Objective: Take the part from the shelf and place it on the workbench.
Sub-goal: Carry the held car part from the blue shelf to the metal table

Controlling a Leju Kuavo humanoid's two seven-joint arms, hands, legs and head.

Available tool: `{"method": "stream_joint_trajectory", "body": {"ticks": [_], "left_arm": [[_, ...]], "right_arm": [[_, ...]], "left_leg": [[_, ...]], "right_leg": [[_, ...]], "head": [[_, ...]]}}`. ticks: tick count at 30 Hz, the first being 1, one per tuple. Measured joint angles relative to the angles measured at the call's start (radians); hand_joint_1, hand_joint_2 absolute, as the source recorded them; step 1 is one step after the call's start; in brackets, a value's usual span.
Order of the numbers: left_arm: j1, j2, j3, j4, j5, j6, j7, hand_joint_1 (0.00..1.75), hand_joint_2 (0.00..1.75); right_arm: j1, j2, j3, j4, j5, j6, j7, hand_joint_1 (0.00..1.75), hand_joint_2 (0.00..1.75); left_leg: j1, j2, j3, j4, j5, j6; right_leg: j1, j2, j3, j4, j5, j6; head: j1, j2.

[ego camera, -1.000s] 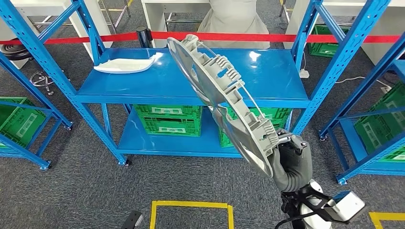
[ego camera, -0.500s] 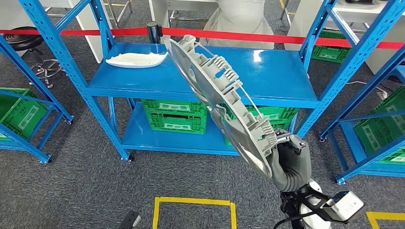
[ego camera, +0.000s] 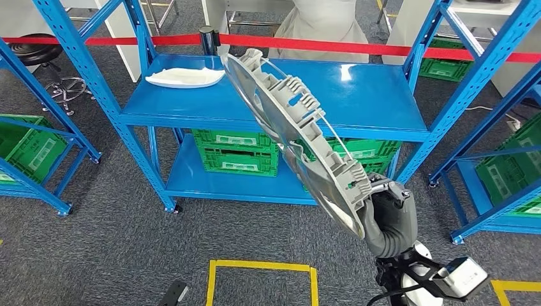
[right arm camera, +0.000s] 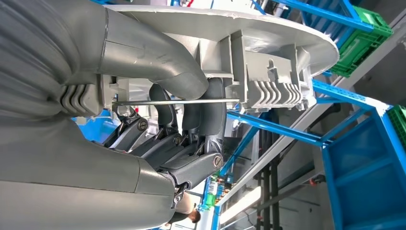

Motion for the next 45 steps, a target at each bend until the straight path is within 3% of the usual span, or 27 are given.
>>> {"method": "stream_joint_trajectory", "body": {"ticks": [1,4,5,7,9,11,13,15,16,19,20,24,25,26,29,30,31,33,35,36,37,39,40,41,44,45], "left_arm": [[0.0,0.0,0.0,0.0,0.0,0.0,0.001,0.0,1.75],[0.0,0.0,0.0,0.0,0.0,0.0,0.004,0.0,1.75],[0.0,0.0,0.0,0.0,0.0,0.0,0.005,0.0,1.75],[0.0,0.001,0.0,0.0,0.0,0.0,0.005,0.0,1.75],[0.0,0.002,0.0,0.0,0.0,0.001,0.005,0.0,1.75],[0.001,0.003,0.0,0.0,0.0,0.002,0.005,0.0,1.75],[0.001,0.003,0.0,0.0,0.0,0.003,0.004,0.0,1.75],[0.002,0.004,0.0,0.0,-0.001,0.004,0.004,0.0,1.75],[0.002,0.004,0.0,0.0,-0.001,0.005,0.004,0.0,1.75],[0.0,0.006,0.0,0.0,-0.003,0.006,0.003,0.0,1.75],[-0.002,0.006,0.0,0.0,-0.003,0.006,0.003,0.0,1.75],[-0.002,0.006,0.001,0.0,-0.003,0.006,0.001,0.0,1.75],[-0.002,0.006,0.001,0.0,-0.003,0.006,0.001,0.0,1.75],[-0.003,0.006,0.001,0.0,-0.003,0.006,0.001,0.0,1.75],[-0.003,0.006,0.002,0.0,-0.002,0.006,0.001,0.0,1.75],[-0.002,0.006,0.003,0.0,-0.002,0.006,0.001,0.0,1.75],[0.0,0.006,0.003,0.0,-0.002,0.006,0.0,0.0,1.75],[0.001,0.006,0.005,0.0,-0.002,0.006,-0.001,0.0,1.75],[0.001,0.005,0.007,0.0,-0.002,0.006,-0.002,0.0,1.75],[0.001,0.005,0.007,-0.001,-0.002,0.006,-0.003,0.0,1.75],[0.001,0.004,0.008,-0.001,-0.002,0.006,-0.003,0.0,1.75],[0.002,0.004,0.008,0.0,-0.002,0.006,-0.004,0.0,1.75],[0.003,0.004,0.008,0.0,-0.002,0.006,-0.004,0.0,1.75],[0.004,0.005,0.008,0.0,-0.003,0.006,-0.003,0.0,1.75],[0.006,0.005,0.008,0.0,-0.005,0.006,-0.002,0.0,1.75],[0.006,0.005,0.008,0.0,-0.007,0.006,-0.001,0.0,1.75]], "right_arm": [[0.0,0.0,0.0,0.001,0.0,0.0,0.0,1.75,1.75],[-0.006,0.0,0.0,0.002,0.0,0.001,0.0,1.75,1.75],[-0.008,0.0,0.0,0.002,0.0,0.001,0.0,1.75,1.75],[-0.011,0.0,0.001,0.004,-0.001,0.002,-0.001,1.75,1.75],[-0.013,0.0,0.001,0.004,-0.002,0.002,-0.002,1.75,1.75],[-0.015,0.0,0.001,0.004,-0.004,0.001,-0.002,1.75,1.75],[-0.016,0.0,0.002,0.005,-0.007,0.001,-0.003,1.75,1.75],[-0.016,0.0,0.002,0.007,-0.008,-0.002,-0.003,1.75,1.75],[-0.016,0.0,0.002,0.008,-0.008,-0.003,-0.003,1.75,1.75],[-0.015,0.0,0.002,0.009,-0.008,-0.007,-0.003,1.75,1.75],[-0.015,0.0,0.002,0.009,-0.008,-0.007,-0.002,1.75,1.75],[-0.016,0.0,0.004,0.01,-0.008,-0.008,-0.003,1.75,1.75],[-0.016,0.0,0.004,0.01,-0.009,-0.007,-0.003,1.75,1.75],[-0.016,0.0,0.005,0.01,-0.009,-0.007,-0.003,1.75,1.75],[-0.016,0.0,0.005,0.01,-0.009,-0.007,-0.003,1.75,1.75],[-0.016,0.0,0.005,0.011,-0.009,-0.007,-0.003,1.75,1.75],[-0.016,0.0,0.006,0.012,-0.009,-0.007,-0.003,1.75,1.75],[-0.016,0.0,0.007,0.013,-0.009,-0.007,-0.002,1.75,1.75],[-0.021,0.0,0.011,0.013,-0.009,-0.008,-0.002,1.75,1.75],[-0.023,0.0,0.014,0.013,-0.009,-0.008,-0.002,1.75,1.75],[-0.024,0.0,0.016,0.013,-0.009,-0.008,-0.002,1.75,1.75],[-0.024,0.0,0.019,0.013,-0.009,-0.008,-0.002,1.75,1.75],[-0.024,0.0,0.019,0.013,-0.008,-0.009,-0.002,1.75,1.75],[-0.024,0.001,0.02,0.013,-0.008,-0.009,-0.002,1.75,1.75],[-0.024,0.003,0.022,0.013,-0.007,-0.009,0.0,1.75,1.75],[-0.023,0.003,0.022,0.013,-0.007,-0.009,0.001,1.75,1.75]], "left_leg": [[0.0,0.0,-0.003,0.003,0.001,-0.002],[-0.001,-0.002,-0.01,0.011,0.004,-0.015],[-0.002,-0.003,-0.012,0.012,0.006,-0.023],[-0.003,-0.004,-0.016,0.008,0.013,-0.04],[0.0,-0.003,-0.02,0.008,0.012,-0.055],[0.003,-0.002,-0.041,0.057,-0.033,-0.064],[0.004,-0.001,-0.085,0.18,-0.115,-0.071],[0.004,-0.001,-0.105,0.27,-0.16,-0.074],[0.004,-0.001,-0.088,0.26,-0.155,-0.074],[0.003,0.0,0.041,0.064,-0.098,-0.067],[0.001,-0.001,0.066,0.018,-0.085,-0.061],[-0.006,-0.001,0.057,-0.003,-0.055,-0.027],[-0.005,0.001,0.051,-0.005,-0.044,-0.019],[-0.003,0.002,0.042,-0.007,-0.032,-0.012],[-0.004,0.003,0.002,-0.005,0.0,-0.002],[-0.006,0.003,-0.013,-0.003,0.01,-0.002],[-0.007,0.003,-0.028,-0.001,0.02,-0.002],[-0.008,0.003,-0.055,0.003,0.038,-0.005],[-0.009,0.003,-0.071,0.006,0.055,-0.013],[-0.009,0.003,-0.074,0.006,0.062,-0.018],[-0.009,0.003,-0.076,0.005,0.069,-0.025],[-0.006,0.003,-0.077,0.001,0.082,-0.038],[-0.006,0.002,-0.082,0.005,0.075,-0.043],[-0.005,0.002,-0.091,0.025,0.051,-0.048],[-0.002,0.001,-0.138,0.186,-0.083,-0.061],[0.0,0.001,-0.145,0.237,-0.108,-0.065]], "right_leg": [[0.0,0.0,0.014,-0.018,0.014,-0.003],[0.003,0.0,0.123,-0.211,0.086,-0.016],[0.006,0.0,0.144,-0.251,0.096,-0.022],[0.014,0.002,0.145,-0.265,0.104,-0.033],[0.012,0.001,0.139,-0.271,0.115,-0.049],[0.008,-0.003,0.13,-0.278,0.129,-0.066],[0.009,-0.005,0.114,-0.278,0.142,-0.073],[0.011,-0.006,0.093,-0.276,0.156,-0.073],[0.012,-0.006,0.083,-0.275,0.164,-0.071],[0.013,-0.006,0.058,-0.271,0.187,-0.06],[0.014,-0.006,0.055,-0.272,0.194,-0.054],[0.01,-0.005,0.051,-0.282,0.22,-0.025],[0.009,-0.004,0.045,-0.272,0.205,-0.02],[0.008,-0.004,0.033,-0.242,0.172,-0.016],[0.009,-0.002,-0.019,-0.058,0.029,-0.009],[0.01,-0.002,-0.023,-0.011,0.008,-0.009],[0.011,-0.002,-0.01,0.004,0.007,-0.01],[0.016,-0.002,0.074,-0.074,0.04,-0.02],[0.025,-0.003,0.181,-0.211,0.048,-0.036],[0.03,-0.003,0.211,-0.256,0.044,-0.043],[0.034,-0.003,0.223,-0.28,0.038,-0.049],[0.035,-0.003,0.216,-0.288,0.053,-0.06],[0.033,-0.004,0.21,-0.292,0.064,-0.067],[0.029,-0.005,0.202,-0.297,0.077,-0.074],[0.025,-0.007,0.163,-0.3,0.113,-0.082],[0.025,-0.008,0.148,-0.3,0.124,-0.081]], "head": [[0.0,0.0],[0.002,0.0],[0.003,0.0],[0.002,0.0],[0.002,0.0],[-0.003,0.0],[-0.01,0.0],[-0.012,0.0],[-0.013,0.0],[-0.015,0.0],[-0.016,0.0],[-0.014,0.0],[-0.013,0.0],[-0.011,0.0],[-0.005,0.0],[-0.004,0.0],[-0.003,0.0],[-0.002,0.0],[-0.003,0.0],[-0.004,0.0],[-0.004,0.0],[-0.002,0.0],[-0.001,0.0],[-0.002,0.0],[-0.011,0.0],[-0.012,0.0]]}}
